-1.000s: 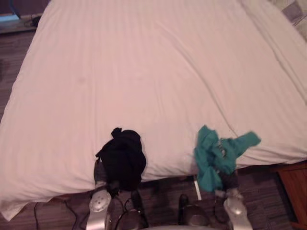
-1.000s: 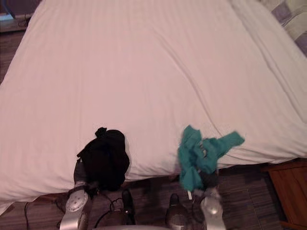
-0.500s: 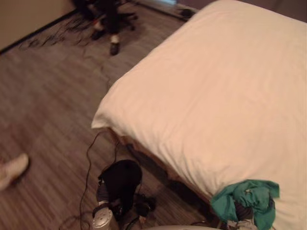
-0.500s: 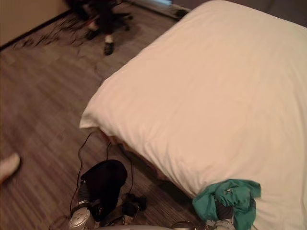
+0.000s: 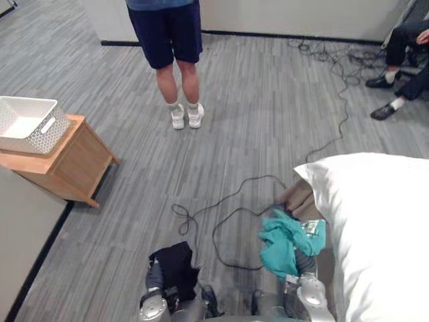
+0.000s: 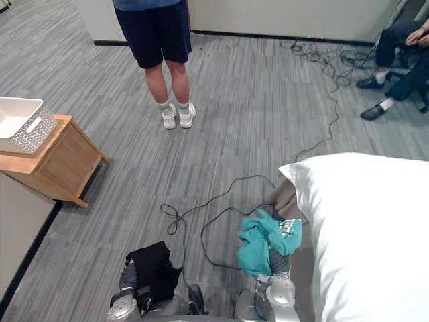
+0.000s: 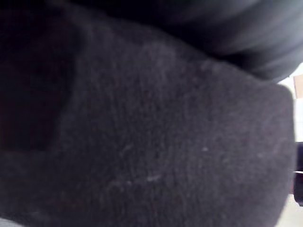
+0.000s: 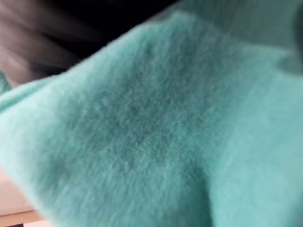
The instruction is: Tidy the bed and pick cloth on bed and put in laundry
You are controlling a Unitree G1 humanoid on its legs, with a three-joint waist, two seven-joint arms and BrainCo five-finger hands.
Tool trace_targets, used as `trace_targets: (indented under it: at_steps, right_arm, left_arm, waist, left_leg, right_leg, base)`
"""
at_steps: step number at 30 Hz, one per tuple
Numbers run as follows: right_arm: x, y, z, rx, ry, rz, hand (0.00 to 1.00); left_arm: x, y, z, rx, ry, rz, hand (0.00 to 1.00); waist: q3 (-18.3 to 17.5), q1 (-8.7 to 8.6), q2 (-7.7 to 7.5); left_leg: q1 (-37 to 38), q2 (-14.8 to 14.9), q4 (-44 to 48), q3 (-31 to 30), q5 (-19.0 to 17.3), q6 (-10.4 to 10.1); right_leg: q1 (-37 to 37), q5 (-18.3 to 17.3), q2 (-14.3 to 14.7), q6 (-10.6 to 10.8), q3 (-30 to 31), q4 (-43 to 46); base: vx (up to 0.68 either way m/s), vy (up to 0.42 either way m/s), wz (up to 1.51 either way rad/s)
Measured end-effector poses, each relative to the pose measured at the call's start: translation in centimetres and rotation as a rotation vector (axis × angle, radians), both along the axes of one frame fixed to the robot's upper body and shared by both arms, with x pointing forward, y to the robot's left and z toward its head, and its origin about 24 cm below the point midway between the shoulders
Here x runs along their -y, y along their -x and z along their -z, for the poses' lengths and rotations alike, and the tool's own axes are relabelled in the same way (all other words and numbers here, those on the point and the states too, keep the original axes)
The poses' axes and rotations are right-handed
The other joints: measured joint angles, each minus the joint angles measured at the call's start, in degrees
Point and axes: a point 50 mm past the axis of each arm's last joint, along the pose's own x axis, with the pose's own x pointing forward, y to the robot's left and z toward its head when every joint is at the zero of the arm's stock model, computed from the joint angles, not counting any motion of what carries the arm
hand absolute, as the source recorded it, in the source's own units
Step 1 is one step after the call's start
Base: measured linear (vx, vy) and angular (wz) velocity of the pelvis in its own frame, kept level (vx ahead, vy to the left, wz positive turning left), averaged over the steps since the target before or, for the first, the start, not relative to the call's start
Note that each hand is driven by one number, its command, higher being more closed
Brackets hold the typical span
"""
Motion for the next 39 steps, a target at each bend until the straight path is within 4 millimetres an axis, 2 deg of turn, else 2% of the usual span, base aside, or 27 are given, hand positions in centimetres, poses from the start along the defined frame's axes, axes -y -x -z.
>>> trace_targets:
  at_steps: [3,4,14,19,20,21,22,23,24,25,27,29,30,31,32,33,34,35,36,37,38,39]
  right_arm:
    - [-0.1,1.1,0.5,-0.032,-0.014,0.009,1.0]
    - [-0.4,3.9,2.7,-0.175,-0.037,0.021,1.0]
    - [0.1,3.8,3.4,-0.207,-0.046,0.017,1.0]
    - [1.2,3.5,3.5,-0.217,-0.043,-0.001,1.0]
    - [1.4,3.2,3.4,-0.208,-0.039,-0.009,1.0]
    - [1.6,2.9,3.3,-0.201,-0.031,-0.013,1.0]
    - [2.4,2.1,2.9,-0.178,-0.002,-0.026,1.0]
    - [3.0,1.4,2.5,-0.16,0.019,-0.034,1.0]
    - [3.0,1.4,2.5,-0.16,0.019,-0.034,1.0]
    - [3.8,0.2,1.8,-0.126,0.049,-0.042,1.0]
    - [4.6,-0.4,1.3,-0.106,0.069,-0.033,1.0]
    - [5.3,-1.3,0.7,-0.084,0.094,-0.028,1.0]
    - [5.8,-2.0,0.3,-0.071,0.113,-0.036,1.0]
    - [5.9,-2.3,0.2,-0.066,0.117,-0.038,1.0]
    - [5.9,-2.9,-0.2,-0.05,0.123,-0.043,1.0]
    - [5.9,-3.1,-0.3,-0.045,0.129,-0.052,1.0]
    - [5.5,-3.1,-0.1,-0.052,0.122,-0.06,1.0]
    - [5.1,-2.8,0.2,-0.065,0.115,-0.074,1.0]
    - [4.2,-2.8,0.5,-0.071,0.099,-0.109,1.0]
    - [3.6,-3.0,0.5,-0.068,0.092,-0.129,1.0]
    - [3.3,-3.1,0.5,-0.065,0.086,-0.134,1.0]
    - [3.0,-3.2,0.6,-0.067,0.074,-0.14,1.0]
  left_arm:
    - [0.6,-0.1,0.1,-0.001,0.022,0.03,1.0]
    - [2.1,0.7,1.5,-0.079,0.066,0.055,1.0]
    - [1.3,1.1,1.8,-0.098,0.052,0.048,1.0]
    - [-0.2,0.9,1.7,-0.089,0.041,0.037,1.0]
    - [-0.5,0.4,1.5,-0.077,0.034,0.029,1.0]
    - [-0.6,0.1,1.4,-0.065,0.032,0.028,1.0]
    - [-0.7,-0.5,1.0,-0.042,0.03,0.033,1.0]
    - [-0.8,-0.9,0.9,-0.03,0.033,0.032,1.0]
    - [-0.8,-0.9,0.9,-0.03,0.033,0.032,1.0]
    - [-1.0,-1.4,0.5,-0.006,0.036,0.022,1.0]
    - [-1.1,-1.7,0.2,0.011,0.033,0.019,1.0]
    - [-1.1,-2.0,-0.1,0.031,0.032,0.019,1.0]
    - [-1.0,-2.3,-0.5,0.054,0.033,0.019,1.0]
    - [-1.0,-2.5,-0.6,0.062,0.034,0.02,1.0]
    - [-1.0,-2.7,-0.9,0.079,0.034,0.022,1.0]
    - [-1.0,-2.8,-0.9,0.082,0.031,0.022,1.0]
    - [-1.4,-2.7,-0.9,0.071,0.023,0.024,1.0]
    - [-1.3,-2.7,-0.9,0.072,0.023,0.026,1.0]
    - [-1.7,-2.7,-0.9,0.073,0.012,0.02,1.0]
    - [-1.9,-2.6,-0.9,0.073,0.01,0.012,1.0]
    - [-2.1,-2.6,-0.9,0.073,0.01,0.011,1.0]
    - [-2.2,-2.7,-1.0,0.074,0.011,0.016,1.0]
  waist:
    - [-0.78,0.69,-0.49]
    - [-5.2,1.1,1.68]
    - [-5.26,1.24,1.38]
    - [-5.04,1.4,1.11]
    - [-4.57,1.35,0.67]
    - [-3.91,1.45,1.02]
    - [-2.69,2.31,1.04]
    - [-1.2,2.8,1.89]
    - [-1.2,2.8,1.89]
    - [1.25,2.42,1.66]
    - [1.59,3.06,2.3]
    - [1.83,2.85,2.55]
    - [1.89,3.03,2.44]
    - [1.89,3.18,2.44]
    - [1.86,4.2,2.59]
    - [1.81,4.7,2.75]
    - [2.19,5.34,1.3]
    - [2.2,5.71,-0.33]
    - [2.15,5.91,-2.17]
    - [2.25,5.97,-2.42]
    - [2.41,5.66,-2.57]
    - [3.0,5.21,-2.86]
  left_leg:
    - [1.5,-0.8,-3.53,0.47,1.91,0.27]
    - [2.88,1.62,-9.14,2.12,5.3,-1.62]
    - [3.38,2.01,-9.14,2.94,4.9,-2.21]
    - [2.97,2.31,-8.27,1.42,4.21,-3.11]
    - [0.57,2.73,-3.7,0.42,1.69,-4.34]
    - [-1.22,3.33,-0.03,-0.08,-0.34,-5.03]
    - [-4.58,5.45,8.58,-0.19,-4.6,-7.73]
    - [-7.16,7.0,15.96,0.3,-5.08,-8.41]
    - [-7.16,7.0,15.96,0.3,-5.08,-8.41]
    - [-14.49,10.35,30.48,2.49,-3.67,-10.88]
    - [-18.25,11.75,34.12,5.04,-5.7,-9.08]
    - [-20.5,11.24,30.22,6.92,-5.94,-8.57]
    - [-21.96,10.02,21.69,8.79,-4.88,-9.23]
    - [-22.36,9.55,17.33,9.49,-3.45,-9.52]
    - [-22.95,9.59,8.38,10.68,-0.42,-9.66]
    - [-23.44,10.4,7.03,11.03,-0.36,-9.28]
    - [-23.43,9.93,10.76,11.3,1.89,-5.49]
    - [-23.5,8.98,12.61,11.33,1.02,-4.14]
    - [-23.8,8.1,17.11,10.79,-1.52,-0.03]
    - [-23.3,8.34,19.86,10.67,-3.97,1.56]
    - [-22.27,8.17,20.64,10.54,-5.49,1.62]
    - [-19.82,7.65,20.88,9.79,-7.5,1.57]
  right_leg:
    - [-0.06,0.55,-0.11,0.27,0.41,-0.75]
    - [0.53,3.49,3.34,-1.65,1.22,-5.73]
    - [0.73,3.51,3.75,-1.68,2.03,-5.94]
    - [2.37,2.81,3.96,-1.92,-0.18,-7.42]
    - [2.58,1.9,3.46,-2.09,-1.71,-7.13]
    - [2.63,1.46,3.38,-2.33,-2.58,-6.84]
    - [3.19,0.84,3.66,-3.06,-3.28,-6.4]
    - [4.28,0.42,4.0,-3.47,-3.57,-6.58]
    - [4.28,0.42,4.0,-3.47,-3.57,-6.58]
    - [5.56,-0.37,3.43,-4.1,-4.78,-6.68]
    - [5.8,-1.28,1.93,-3.41,-5.16,-6.63]
    - [5.82,-2.07,-0.18,-2.36,-5.43,-6.62]
    - [5.77,-3.15,-2.26,-0.93,-5.58,-6.69]
    - [5.78,-3.71,-2.96,-0.21,-5.6,-6.72]
    - [5.87,-5.13,-3.73,1.43,-5.38,-6.82]
    - [6.61,-6.16,-3.71,2.59,-5.38,-7.3]
    - [9.02,-7.76,-5.42,3.61,-5.81,-7.43]
    - [9.64,-7.71,-6.8,3.82,-6.16,-6.93]
    - [8.75,-7.46,-8.76,5.44,-6.58,-0.74]
    - [4.4,-7.34,-10.17,6.27,-6.09,10.63]
    - [1.45,-5.83,-11.17,7.57,-5.32,18.66]
    - [-3.48,-1.42,-12.55,9.06,-3.63,31.31]
  base:
    - [0.0,0.048,-0.07]
    - [0.0,0.0,0.0]
    - [0.0,0.0,-0.05]
    - [0.01,-0.014,0.15]
    - [0.01,-0.033,0.52]
    - [0.03,-0.046,0.55]
    - [0.05,-0.051,0.38]
    - [0.05,-0.048,0.24]
    - [0.04,-0.017,0.48]
    - [0.06,0.011,0.44]
    - [0.13,0.054,0.33]
    - [0.24,0.127,0.13]
    - [0.29,0.177,0.05]
    - [0.4,0.257,-0.07]
    - [0.32,0.219,-0.16]
    - [0.44,0.33,-0.17]
    - [0.52,0.317,-0.1]
    - [0.69,0.341,-0.06]
    - [0.75,0.318,-0.08]
    - [0.63,0.285,-0.02]
    - [0.47,0.248,0.11]
    - [0.57,0.238,0.25]
